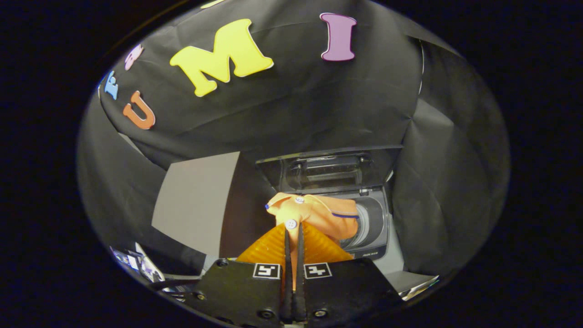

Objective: Put the clothes into the washing machine and then close the washing machine lid.

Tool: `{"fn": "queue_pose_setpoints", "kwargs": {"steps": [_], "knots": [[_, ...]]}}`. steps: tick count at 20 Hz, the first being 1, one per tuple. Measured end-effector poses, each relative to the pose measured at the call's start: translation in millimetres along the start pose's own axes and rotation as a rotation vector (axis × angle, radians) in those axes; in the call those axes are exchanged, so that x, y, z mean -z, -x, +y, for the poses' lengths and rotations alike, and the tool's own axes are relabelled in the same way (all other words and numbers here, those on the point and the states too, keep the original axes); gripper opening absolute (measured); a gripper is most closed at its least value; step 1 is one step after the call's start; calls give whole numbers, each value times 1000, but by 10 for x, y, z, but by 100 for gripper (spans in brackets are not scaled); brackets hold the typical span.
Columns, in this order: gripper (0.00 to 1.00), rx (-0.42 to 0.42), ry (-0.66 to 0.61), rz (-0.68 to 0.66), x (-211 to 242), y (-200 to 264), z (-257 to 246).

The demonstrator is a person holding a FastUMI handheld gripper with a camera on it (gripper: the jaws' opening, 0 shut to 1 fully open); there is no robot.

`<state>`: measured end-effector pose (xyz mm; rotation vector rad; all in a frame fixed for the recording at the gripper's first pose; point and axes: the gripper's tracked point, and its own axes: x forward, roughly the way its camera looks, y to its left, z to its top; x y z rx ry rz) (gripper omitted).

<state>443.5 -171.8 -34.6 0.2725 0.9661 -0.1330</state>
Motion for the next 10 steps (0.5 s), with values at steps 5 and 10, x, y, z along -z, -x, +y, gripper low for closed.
{"fn": "queue_pose_setpoints", "kwargs": {"steps": [5,10], "knots": [[6,16,-15,16,27,-273,-195],[6,73,27,29,85,-608,-383]]}}
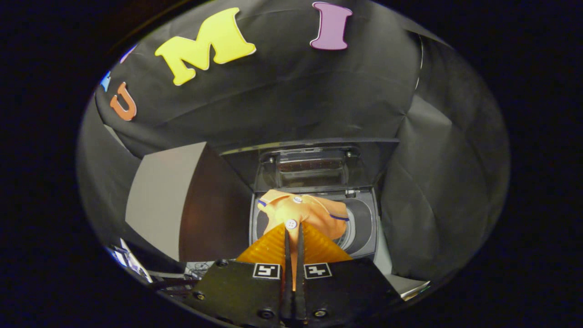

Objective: Put the clothes into the washing machine and then close the washing machine lid.

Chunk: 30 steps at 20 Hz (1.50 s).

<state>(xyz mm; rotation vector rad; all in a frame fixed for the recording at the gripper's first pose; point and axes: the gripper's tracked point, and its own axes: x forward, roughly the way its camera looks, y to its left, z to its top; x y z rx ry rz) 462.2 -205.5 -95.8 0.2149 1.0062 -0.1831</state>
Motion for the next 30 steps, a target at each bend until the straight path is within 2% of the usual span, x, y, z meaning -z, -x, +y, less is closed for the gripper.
{"fn": "queue_pose_setpoints", "kwargs": {"steps": [10,16,18,20,22,26,30], "knots": [[10,26,71,55,245,-716,-134],[13,14,34,96,387,-1006,-216],[18,29,37,83,351,-1006,-287],[44,56,58,59,255,-944,-365],[45,50,78,30,137,-852,-360],[47,-14,95,-23,-66,-647,-242],[48,-6,138,-81,-288,-451,-156]]}}
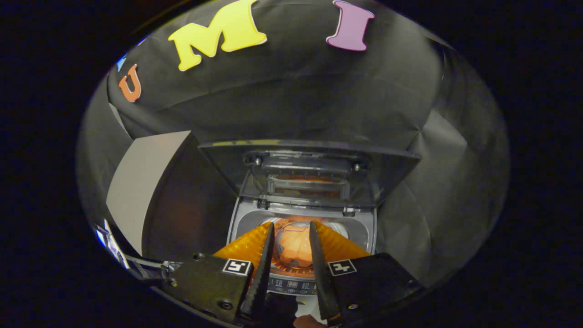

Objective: Put the clothes into the washing machine and then close the washing machine lid.

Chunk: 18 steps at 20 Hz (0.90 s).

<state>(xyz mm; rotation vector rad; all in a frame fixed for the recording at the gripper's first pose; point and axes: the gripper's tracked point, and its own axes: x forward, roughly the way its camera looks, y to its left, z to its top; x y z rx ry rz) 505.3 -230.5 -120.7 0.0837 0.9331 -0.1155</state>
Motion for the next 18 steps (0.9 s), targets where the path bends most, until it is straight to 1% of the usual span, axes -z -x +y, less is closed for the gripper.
{"fn": "queue_pose_setpoints", "kwargs": {"steps": [2,6,10,12,14,18], "knots": [[48,13,7,-34,-178,94,35],[48,-30,20,-83,-601,241,236],[49,-9,51,-150,-1079,279,304],[48,13,55,-164,-1231,242,286],[48,17,48,-155,-1319,205,280],[48,5,4,-106,-1443,-133,252]]}}
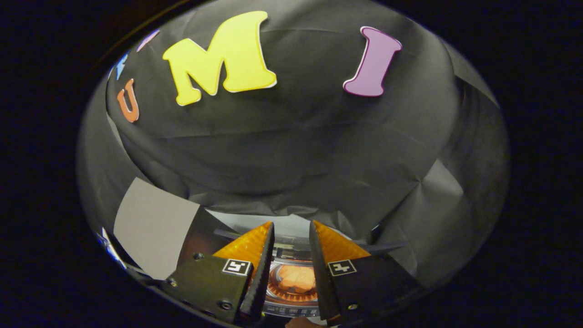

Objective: Put the clothes into the washing machine and then close the washing machine lid.

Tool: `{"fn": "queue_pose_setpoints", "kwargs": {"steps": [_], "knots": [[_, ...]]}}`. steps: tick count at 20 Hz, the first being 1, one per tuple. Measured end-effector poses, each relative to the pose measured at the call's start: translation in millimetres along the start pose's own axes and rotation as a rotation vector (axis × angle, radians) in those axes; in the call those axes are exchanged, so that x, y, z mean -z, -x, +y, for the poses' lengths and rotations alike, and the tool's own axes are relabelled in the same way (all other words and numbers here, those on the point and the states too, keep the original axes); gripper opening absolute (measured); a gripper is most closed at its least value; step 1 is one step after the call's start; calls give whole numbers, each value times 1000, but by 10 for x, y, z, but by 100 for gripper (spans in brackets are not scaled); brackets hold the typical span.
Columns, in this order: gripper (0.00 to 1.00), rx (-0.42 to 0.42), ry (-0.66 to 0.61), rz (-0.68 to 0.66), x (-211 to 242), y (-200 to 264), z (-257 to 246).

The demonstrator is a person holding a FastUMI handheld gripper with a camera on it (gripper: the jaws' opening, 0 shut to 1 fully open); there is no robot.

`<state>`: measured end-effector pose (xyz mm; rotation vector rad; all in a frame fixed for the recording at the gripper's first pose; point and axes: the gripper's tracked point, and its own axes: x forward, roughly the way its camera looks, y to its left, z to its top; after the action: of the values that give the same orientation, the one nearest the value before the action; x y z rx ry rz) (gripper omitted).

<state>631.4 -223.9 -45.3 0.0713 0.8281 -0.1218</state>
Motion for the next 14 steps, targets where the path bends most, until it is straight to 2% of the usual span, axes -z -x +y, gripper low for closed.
{"fn": "queue_pose_setpoints", "kwargs": {"steps": [6,14], "knots": [[48,16,-69,95,124,-471,-118],[48,29,-78,123,373,-544,-114]]}}
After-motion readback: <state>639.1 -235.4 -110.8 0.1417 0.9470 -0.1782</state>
